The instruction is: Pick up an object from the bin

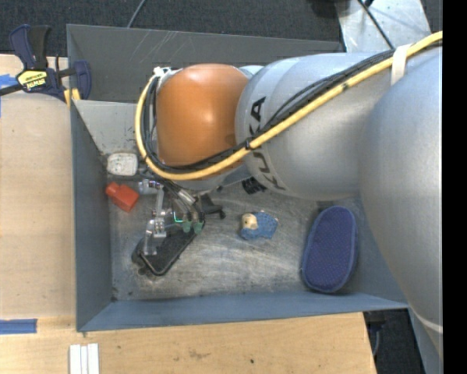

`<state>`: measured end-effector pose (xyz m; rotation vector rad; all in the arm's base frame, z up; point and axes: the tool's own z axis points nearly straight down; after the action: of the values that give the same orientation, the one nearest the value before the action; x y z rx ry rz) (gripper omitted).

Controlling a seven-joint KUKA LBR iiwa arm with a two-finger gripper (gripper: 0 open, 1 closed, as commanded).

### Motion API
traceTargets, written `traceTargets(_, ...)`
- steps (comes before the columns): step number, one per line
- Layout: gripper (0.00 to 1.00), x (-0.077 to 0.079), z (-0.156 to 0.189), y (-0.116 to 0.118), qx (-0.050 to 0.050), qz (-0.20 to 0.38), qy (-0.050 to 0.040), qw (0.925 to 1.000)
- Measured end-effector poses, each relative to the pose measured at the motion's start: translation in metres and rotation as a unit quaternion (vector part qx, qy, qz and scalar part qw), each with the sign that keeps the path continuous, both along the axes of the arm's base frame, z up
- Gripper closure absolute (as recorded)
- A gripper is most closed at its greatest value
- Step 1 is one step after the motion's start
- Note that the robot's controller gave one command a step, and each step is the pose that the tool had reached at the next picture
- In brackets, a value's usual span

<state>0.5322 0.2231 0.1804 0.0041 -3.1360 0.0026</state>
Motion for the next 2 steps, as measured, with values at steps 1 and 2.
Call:
traceTargets(1, 1.0, 0.0022, 0.0046, -0.0008, 0.001, -0.001, -0.0039, 1.0)
traceTargets(2, 0.0, 0.0022, 0.0046, -0.0009, 0.001, -0.002, -0.0038, 1.0)
